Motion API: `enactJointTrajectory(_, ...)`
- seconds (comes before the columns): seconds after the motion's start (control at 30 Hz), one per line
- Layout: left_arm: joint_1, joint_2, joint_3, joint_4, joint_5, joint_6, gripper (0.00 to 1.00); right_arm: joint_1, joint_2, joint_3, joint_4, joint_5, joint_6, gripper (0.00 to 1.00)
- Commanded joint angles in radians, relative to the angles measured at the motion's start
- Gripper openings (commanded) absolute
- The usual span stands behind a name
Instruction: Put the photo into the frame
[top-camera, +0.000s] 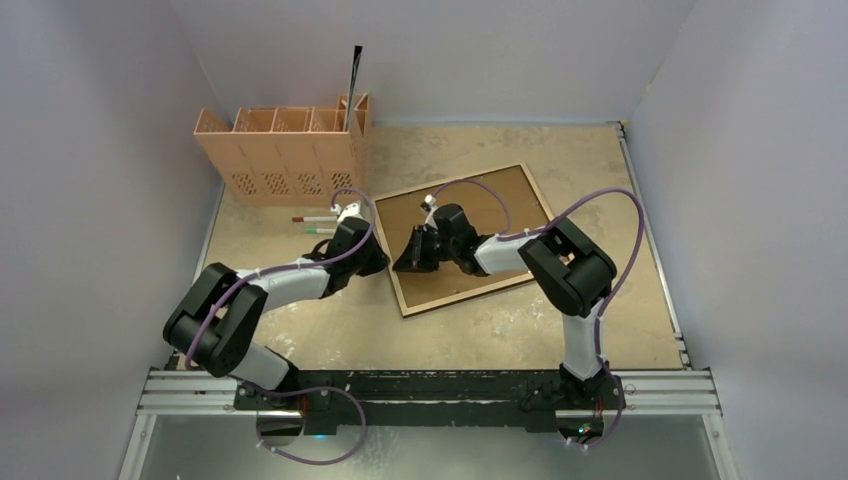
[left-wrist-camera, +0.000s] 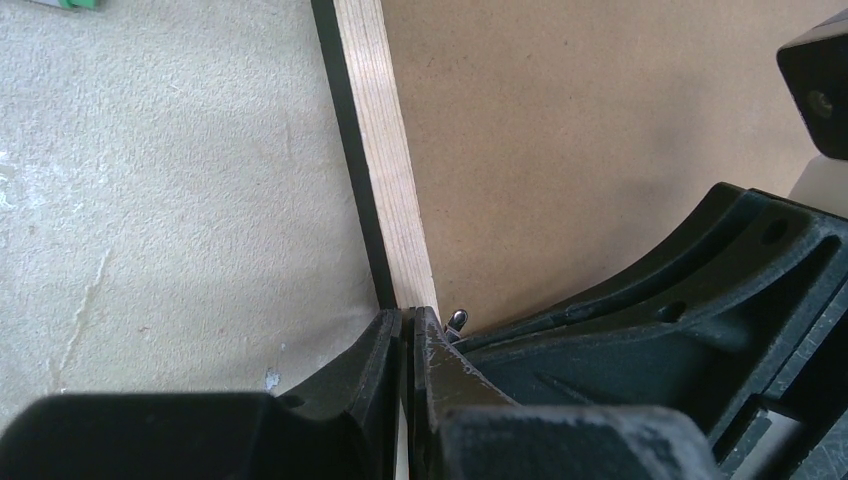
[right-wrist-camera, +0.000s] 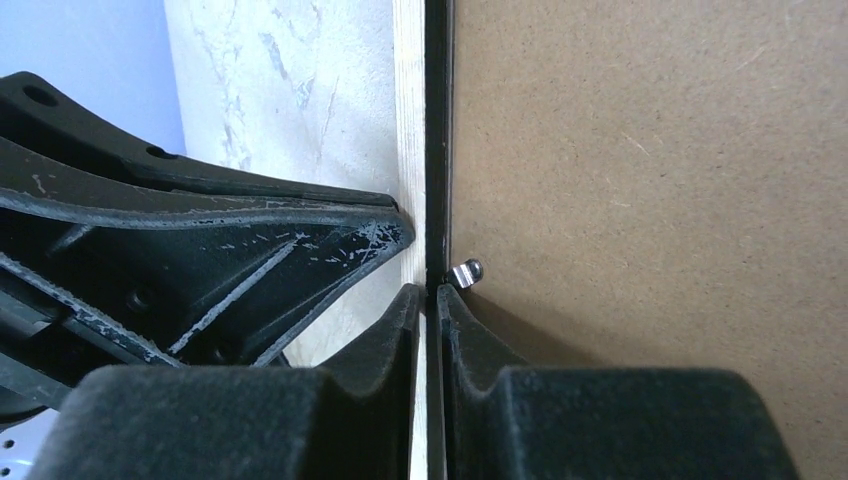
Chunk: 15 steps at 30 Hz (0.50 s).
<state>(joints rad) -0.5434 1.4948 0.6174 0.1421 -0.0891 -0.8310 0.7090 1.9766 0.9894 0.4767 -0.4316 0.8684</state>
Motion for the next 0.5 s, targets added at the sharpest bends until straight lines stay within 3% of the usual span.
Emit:
enactJointTrajectory(0.0, -0.001, 0.027, -0.02, 0.001, 0.01, -0.019, 0.0, 0.006, 0.0, -0.016, 0.105, 0.046, 0.054, 0.14)
enactJointTrajectory(0.13, -0.001, 0.017, -0.024, -0.002, 0.002, -0.025, 0.0, 0.007, -0.073, -0.086, 0.193, 0.082, 0.085, 0.23)
enactJointTrajectory(0.47, 0.0, -0.003, -0.033, -0.002, -0.005, -0.022, 0.0, 0.006, -0.056, -0.085, 0.148, 0.103, 0.089, 0.31)
